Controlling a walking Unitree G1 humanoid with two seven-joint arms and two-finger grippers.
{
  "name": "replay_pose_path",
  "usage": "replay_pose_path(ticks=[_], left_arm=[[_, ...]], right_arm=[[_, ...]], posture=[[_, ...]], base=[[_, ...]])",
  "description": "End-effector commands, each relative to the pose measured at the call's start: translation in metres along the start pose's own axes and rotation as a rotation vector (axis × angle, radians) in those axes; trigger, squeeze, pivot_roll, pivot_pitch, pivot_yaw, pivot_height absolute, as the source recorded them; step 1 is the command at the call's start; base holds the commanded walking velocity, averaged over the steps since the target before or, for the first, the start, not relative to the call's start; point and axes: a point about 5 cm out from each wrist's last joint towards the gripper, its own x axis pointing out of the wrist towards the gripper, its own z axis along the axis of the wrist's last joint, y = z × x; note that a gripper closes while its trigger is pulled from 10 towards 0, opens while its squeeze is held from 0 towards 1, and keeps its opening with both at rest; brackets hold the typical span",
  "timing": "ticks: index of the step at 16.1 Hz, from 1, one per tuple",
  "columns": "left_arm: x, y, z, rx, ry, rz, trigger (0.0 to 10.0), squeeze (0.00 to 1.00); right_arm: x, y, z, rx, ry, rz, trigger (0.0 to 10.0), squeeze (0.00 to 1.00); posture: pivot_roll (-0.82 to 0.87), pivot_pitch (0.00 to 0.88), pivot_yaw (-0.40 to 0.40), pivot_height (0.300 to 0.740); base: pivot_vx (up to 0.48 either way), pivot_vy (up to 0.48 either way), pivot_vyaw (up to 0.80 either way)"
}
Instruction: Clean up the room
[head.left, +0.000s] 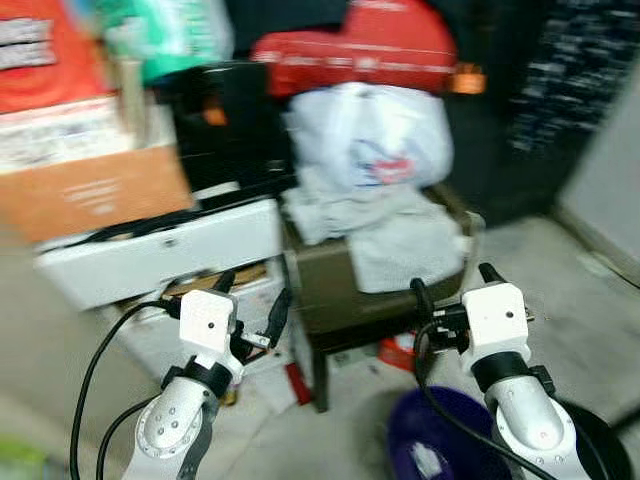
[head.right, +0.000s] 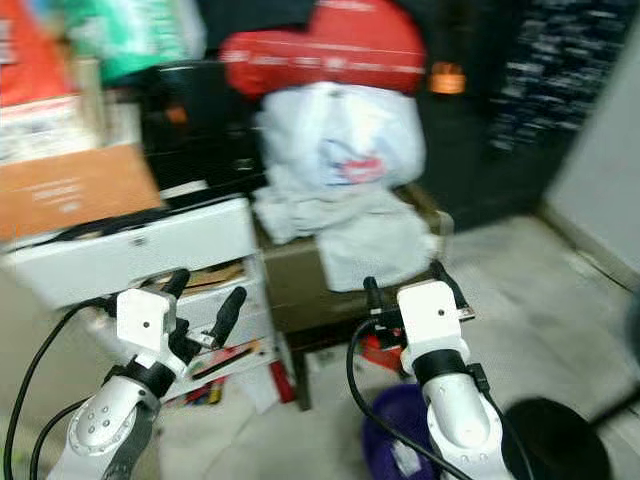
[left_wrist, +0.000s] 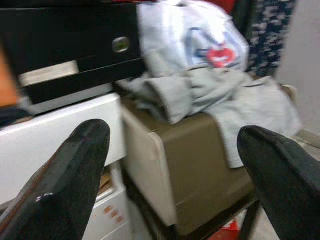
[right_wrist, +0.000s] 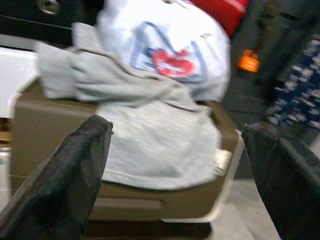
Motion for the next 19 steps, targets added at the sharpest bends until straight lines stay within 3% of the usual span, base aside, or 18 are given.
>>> replay_pose_path(ticks=[1,19], left_arm=[[0.0,0.002,0.002,0.007,-0.006,0.005,10.0,0.0],[0.007,0.001,0.003,0.009,-0.035,0.009,10.0,0.0]], right_arm=[[0.001,0.002,-0.001,-0.004,0.002,0.007,10.0,0.0],[0.013,0.002,0.001,-0.016,-0.032,0.012,10.0,0.0]], posture=[[-0.1,0.021,0.033,0.74],[-0.1,0.0,0.015,0.74]], base=[[0.0,0.0,0.8],[0.0,0.0,0.8]])
